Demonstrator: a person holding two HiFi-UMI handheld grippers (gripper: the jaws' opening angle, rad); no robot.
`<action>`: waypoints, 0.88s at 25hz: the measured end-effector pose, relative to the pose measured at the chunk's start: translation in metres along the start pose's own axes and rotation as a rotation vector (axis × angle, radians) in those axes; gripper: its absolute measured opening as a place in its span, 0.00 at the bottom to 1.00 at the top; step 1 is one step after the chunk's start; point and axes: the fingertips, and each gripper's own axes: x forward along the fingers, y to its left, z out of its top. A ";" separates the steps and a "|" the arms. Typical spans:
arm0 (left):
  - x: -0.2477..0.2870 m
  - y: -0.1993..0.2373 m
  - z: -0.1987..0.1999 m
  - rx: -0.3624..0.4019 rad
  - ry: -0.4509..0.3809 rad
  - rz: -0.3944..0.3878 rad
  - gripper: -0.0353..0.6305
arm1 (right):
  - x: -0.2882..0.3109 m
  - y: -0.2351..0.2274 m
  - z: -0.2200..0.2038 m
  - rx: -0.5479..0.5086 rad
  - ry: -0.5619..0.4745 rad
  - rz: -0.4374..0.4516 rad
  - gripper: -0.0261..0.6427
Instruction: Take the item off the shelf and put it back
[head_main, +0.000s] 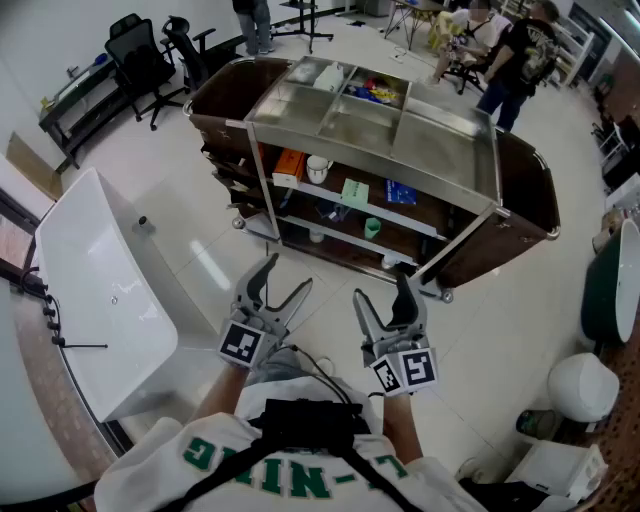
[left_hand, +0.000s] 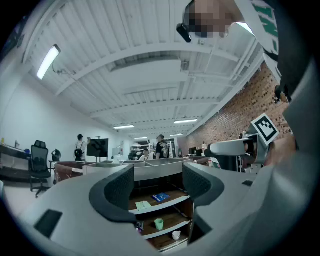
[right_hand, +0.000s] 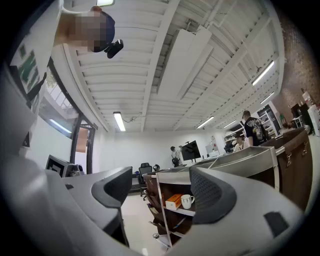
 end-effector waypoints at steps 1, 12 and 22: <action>0.002 0.003 -0.001 0.003 0.000 0.003 0.50 | 0.005 0.001 -0.001 -0.002 0.004 0.008 0.60; 0.043 0.086 -0.030 -0.044 0.018 0.034 0.50 | 0.076 -0.016 -0.032 -0.011 0.063 -0.028 0.60; 0.099 0.189 -0.028 -0.035 -0.015 -0.016 0.50 | 0.185 -0.024 -0.029 -0.052 0.034 -0.082 0.60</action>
